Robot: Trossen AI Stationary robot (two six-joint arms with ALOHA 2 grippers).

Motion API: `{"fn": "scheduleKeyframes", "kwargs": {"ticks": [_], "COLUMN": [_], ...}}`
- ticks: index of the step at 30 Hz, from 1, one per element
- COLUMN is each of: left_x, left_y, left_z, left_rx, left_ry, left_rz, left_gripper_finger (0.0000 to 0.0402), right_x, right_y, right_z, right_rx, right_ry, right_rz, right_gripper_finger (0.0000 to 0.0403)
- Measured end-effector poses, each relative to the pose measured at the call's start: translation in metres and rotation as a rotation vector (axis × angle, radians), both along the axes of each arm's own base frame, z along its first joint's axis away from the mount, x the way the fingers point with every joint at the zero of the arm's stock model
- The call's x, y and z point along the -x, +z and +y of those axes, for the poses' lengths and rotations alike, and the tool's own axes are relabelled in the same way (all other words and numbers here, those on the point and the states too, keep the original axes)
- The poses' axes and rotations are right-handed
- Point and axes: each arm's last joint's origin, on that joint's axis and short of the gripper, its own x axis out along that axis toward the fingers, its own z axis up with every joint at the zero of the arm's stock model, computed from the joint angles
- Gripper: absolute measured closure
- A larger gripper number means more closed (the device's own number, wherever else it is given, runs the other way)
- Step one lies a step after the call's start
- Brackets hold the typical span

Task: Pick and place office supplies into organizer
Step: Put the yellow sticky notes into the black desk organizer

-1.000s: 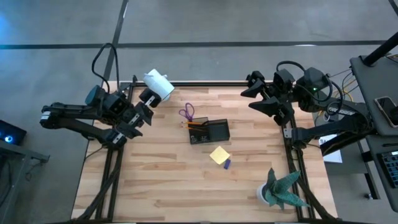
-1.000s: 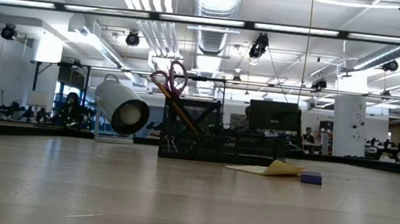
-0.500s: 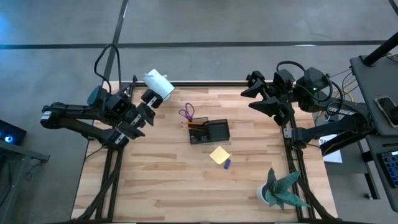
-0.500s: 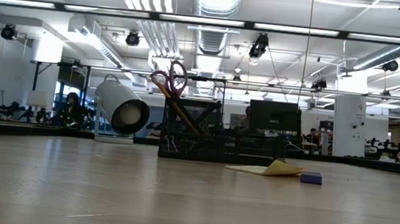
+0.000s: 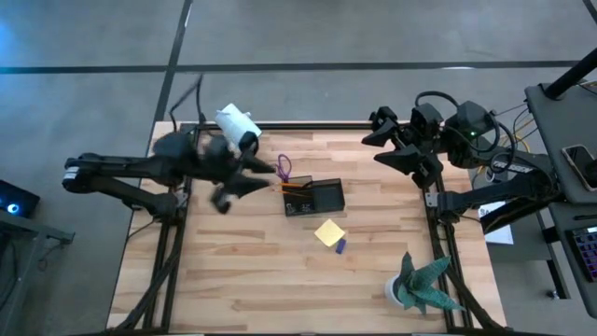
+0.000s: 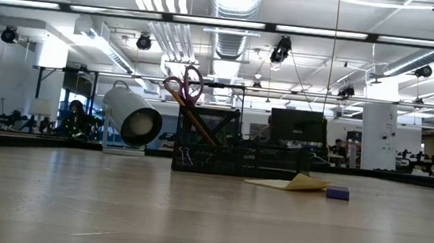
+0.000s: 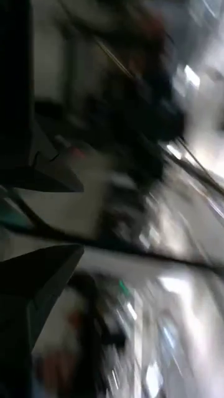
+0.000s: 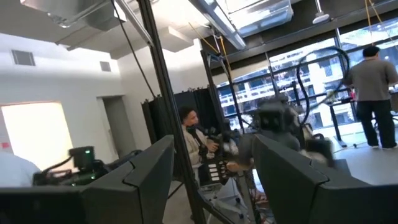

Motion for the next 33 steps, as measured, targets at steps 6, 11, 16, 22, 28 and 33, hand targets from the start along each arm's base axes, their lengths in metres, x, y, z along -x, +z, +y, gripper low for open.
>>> {"fn": "scheduleKeyframes", "kwargs": {"ticks": [6, 11, 16, 22, 28, 33], "left_x": [0.001, -0.002, 0.002, 0.008, 0.009, 0.012], "left_y": [-0.023, -0.038, -0.042, -0.054, -0.058, -0.061], "left_z": [0.009, -0.001, -0.023, -0.046, -0.059, -0.069], "left_rx": [-0.059, -0.251, -0.361, -0.369, -0.278, -0.223], "left_ry": [0.407, 0.523, 0.518, 0.447, 0.408, 0.375], "left_rz": [0.541, 0.729, 0.826, 0.900, 0.921, 0.937], "left_gripper_finger": [0.0272, 0.0272, 0.0272, 0.0272, 0.0272, 0.0272], "right_x": [-0.006, -0.026, -0.029, -0.018, -0.031, -0.059], "right_y": [0.001, -0.016, -0.052, -0.083, -0.119, -0.164], "right_z": [0.000, 0.001, 0.015, 0.043, 0.084, 0.122], "right_rx": [0.009, -0.052, -0.078, 0.073, 0.264, 0.487], "right_ry": [-0.005, 0.027, -0.074, -0.323, -0.303, -0.229], "right_rz": [-0.040, 0.103, 0.489, 0.855, 1.053, 1.192], "right_gripper_finger": [0.0193, 0.0193, 0.0195, 0.0202, 0.0204, 0.0204]}}
